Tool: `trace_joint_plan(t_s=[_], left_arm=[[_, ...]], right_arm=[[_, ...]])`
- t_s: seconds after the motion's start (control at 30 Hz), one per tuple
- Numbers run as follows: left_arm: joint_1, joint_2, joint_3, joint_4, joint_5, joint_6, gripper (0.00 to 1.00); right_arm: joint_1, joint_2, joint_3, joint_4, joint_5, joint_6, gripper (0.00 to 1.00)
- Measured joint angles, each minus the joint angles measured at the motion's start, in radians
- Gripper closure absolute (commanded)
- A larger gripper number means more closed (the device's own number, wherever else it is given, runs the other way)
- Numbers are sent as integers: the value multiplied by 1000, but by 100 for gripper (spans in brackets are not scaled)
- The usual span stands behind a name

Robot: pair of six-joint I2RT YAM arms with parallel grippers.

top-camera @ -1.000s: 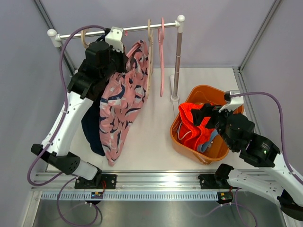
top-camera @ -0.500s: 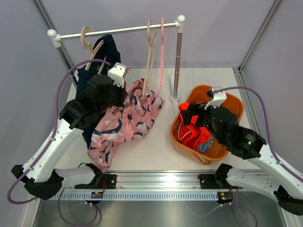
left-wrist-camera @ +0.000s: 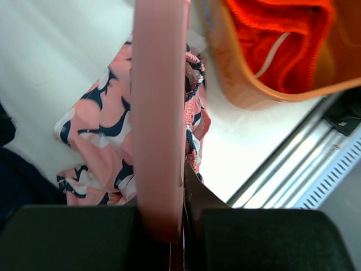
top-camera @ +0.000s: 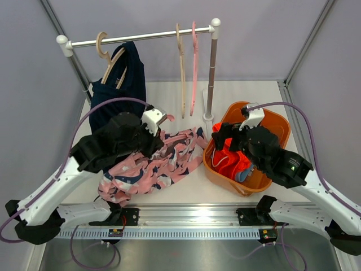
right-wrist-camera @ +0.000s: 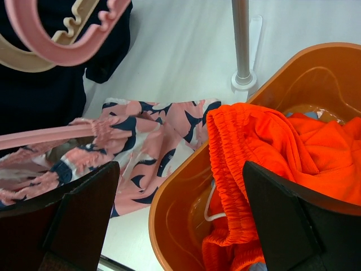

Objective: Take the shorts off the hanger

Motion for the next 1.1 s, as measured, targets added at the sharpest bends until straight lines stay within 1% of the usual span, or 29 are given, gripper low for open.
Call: trace_joint_plan(t_s=[0.13,0.27,0.47,0.6,0.87,1.1], left_arm=[[-35,-85,0,20,45,1,100],[-51,-108,0,46,66,3,100],[-69,-60,0,80,78,8,100],[-74,-29,7,99,78,15,100],[-85,-1,60,134,77,19,100],[-93,17,97,150,78,20,100]], right_arm=[[0,3,1,1,-33,-1,1],[0,14,8,14,-88,-1,1],[0,66,30,44,-201,5,1],[0,89,32,61,-262,15,3],[0,130,41,72,-302,33,8],[0,159,43,88,-309,44,8]])
